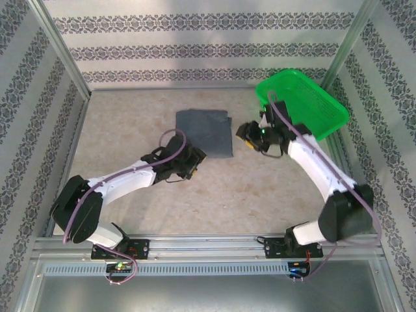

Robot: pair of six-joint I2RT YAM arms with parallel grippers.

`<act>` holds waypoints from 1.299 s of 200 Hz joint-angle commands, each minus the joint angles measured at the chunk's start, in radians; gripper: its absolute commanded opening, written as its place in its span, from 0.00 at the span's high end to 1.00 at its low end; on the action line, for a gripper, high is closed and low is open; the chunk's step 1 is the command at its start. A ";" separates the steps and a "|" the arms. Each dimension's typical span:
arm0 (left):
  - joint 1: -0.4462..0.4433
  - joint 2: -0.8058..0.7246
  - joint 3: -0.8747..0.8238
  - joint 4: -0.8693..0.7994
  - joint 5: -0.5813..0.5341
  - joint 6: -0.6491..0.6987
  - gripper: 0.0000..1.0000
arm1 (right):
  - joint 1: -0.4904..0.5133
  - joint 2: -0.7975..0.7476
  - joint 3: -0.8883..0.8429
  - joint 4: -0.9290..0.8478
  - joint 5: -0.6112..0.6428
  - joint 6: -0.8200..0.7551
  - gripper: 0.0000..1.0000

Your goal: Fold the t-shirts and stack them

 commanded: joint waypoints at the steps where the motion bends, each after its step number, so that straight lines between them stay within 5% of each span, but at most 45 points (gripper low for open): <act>1: -0.040 0.078 -0.002 0.233 -0.206 -0.161 0.38 | -0.002 -0.141 -0.216 0.280 -0.021 0.097 0.47; 31: -0.060 0.280 0.091 0.382 -0.251 -0.211 0.35 | -0.028 -0.335 -0.398 0.342 -0.040 0.162 0.41; 93: -0.040 0.501 0.226 0.380 -0.339 -0.281 0.40 | -0.076 -0.481 -0.477 0.240 -0.097 0.167 0.41; 107: -0.026 0.545 0.235 0.410 -0.336 -0.298 0.54 | -0.081 -0.486 -0.473 0.215 -0.103 0.160 0.41; 133: 0.032 0.544 0.196 0.436 -0.354 -0.276 1.00 | -0.093 -0.485 -0.475 0.200 -0.115 0.160 0.43; 208: 0.564 0.337 0.033 0.425 0.012 0.206 1.00 | -0.090 -0.383 -0.386 0.211 -0.125 0.113 0.44; 260: 0.924 0.425 0.106 0.457 0.170 0.317 1.00 | -0.040 -0.296 -0.340 0.231 -0.107 0.102 0.44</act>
